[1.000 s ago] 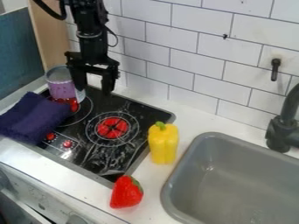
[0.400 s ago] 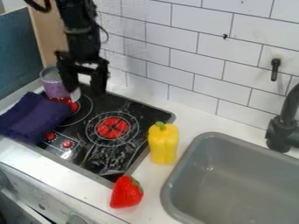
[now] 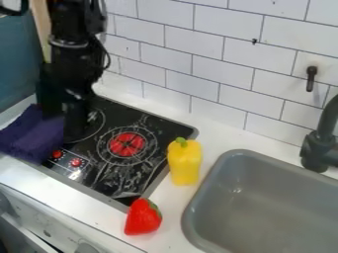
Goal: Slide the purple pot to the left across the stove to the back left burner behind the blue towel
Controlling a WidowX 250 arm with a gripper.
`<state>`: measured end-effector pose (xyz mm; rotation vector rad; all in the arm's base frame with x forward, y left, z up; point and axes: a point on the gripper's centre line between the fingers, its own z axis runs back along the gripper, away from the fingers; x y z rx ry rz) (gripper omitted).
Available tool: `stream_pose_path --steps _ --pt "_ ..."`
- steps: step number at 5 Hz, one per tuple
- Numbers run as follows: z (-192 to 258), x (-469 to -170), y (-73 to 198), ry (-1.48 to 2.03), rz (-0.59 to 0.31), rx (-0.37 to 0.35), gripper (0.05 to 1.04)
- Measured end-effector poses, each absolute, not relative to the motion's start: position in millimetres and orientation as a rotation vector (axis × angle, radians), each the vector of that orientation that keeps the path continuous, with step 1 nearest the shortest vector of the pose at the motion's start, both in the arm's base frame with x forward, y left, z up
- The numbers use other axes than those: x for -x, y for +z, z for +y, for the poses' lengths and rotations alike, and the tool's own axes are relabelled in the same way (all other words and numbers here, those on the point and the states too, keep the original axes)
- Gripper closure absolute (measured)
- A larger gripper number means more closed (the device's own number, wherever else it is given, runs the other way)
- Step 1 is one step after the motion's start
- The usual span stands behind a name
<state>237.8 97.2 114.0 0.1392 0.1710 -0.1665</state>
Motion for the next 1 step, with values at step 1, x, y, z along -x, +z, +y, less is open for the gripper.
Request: stream_pose_path --steps 1 --pt "115.2 -214.8 108.0 -0.234 0.190 -0.088 0.083"
